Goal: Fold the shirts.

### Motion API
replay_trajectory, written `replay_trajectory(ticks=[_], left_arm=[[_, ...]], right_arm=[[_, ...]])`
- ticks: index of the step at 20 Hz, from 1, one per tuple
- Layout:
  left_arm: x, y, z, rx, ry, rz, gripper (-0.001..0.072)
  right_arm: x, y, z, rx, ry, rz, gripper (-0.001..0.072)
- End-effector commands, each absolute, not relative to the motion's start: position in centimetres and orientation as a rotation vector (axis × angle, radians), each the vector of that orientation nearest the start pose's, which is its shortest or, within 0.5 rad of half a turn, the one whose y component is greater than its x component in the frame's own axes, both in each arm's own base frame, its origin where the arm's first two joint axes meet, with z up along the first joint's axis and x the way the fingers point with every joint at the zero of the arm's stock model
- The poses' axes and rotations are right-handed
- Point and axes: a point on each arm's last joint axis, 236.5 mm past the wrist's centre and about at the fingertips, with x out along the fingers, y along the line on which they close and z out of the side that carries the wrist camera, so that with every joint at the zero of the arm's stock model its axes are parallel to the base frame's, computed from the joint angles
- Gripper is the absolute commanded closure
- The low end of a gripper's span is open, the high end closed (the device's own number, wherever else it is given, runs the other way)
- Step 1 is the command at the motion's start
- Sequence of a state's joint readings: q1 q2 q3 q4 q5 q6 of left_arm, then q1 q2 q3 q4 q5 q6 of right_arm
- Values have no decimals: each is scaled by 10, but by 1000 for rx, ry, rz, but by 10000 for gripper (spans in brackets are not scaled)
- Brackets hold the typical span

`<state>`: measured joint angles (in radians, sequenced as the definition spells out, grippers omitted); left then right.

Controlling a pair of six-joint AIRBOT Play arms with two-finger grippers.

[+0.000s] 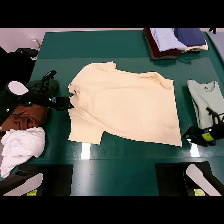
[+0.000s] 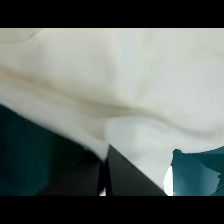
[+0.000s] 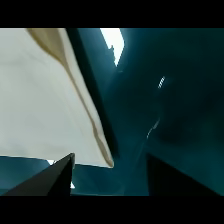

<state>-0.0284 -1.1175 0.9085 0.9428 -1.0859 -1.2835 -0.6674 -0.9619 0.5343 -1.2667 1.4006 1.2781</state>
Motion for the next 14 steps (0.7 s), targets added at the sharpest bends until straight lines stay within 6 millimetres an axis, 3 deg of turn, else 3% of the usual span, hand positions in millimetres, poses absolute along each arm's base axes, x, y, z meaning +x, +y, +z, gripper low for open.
replay_trajectory(ticks=[1,4,7,8,10,11,13,14], left_arm=[[335,-133,24,-341,1178,-484,685],[334,-133,24,-341,1181,-486,685],[328,-135,26,-340,1196,-499,685],[328,-134,35,-336,1170,-501,686],[334,-133,70,-325,1071,-497,686],[336,-134,102,-307,994,-508,685],[335,-134,182,-273,802,-527,686],[330,-134,233,-240,678,-540,686]], right_arm=[[158,-13,-93,751,1636,-4,235],[165,8,-99,699,1680,81,312],[184,32,-92,652,1630,183,668],[196,37,-81,618,1577,217,695],[229,40,-40,513,1421,262,695],[248,39,-8,439,1320,279,695],[283,36,76,303,1080,295,696],[295,34,125,240,949,293,695]])
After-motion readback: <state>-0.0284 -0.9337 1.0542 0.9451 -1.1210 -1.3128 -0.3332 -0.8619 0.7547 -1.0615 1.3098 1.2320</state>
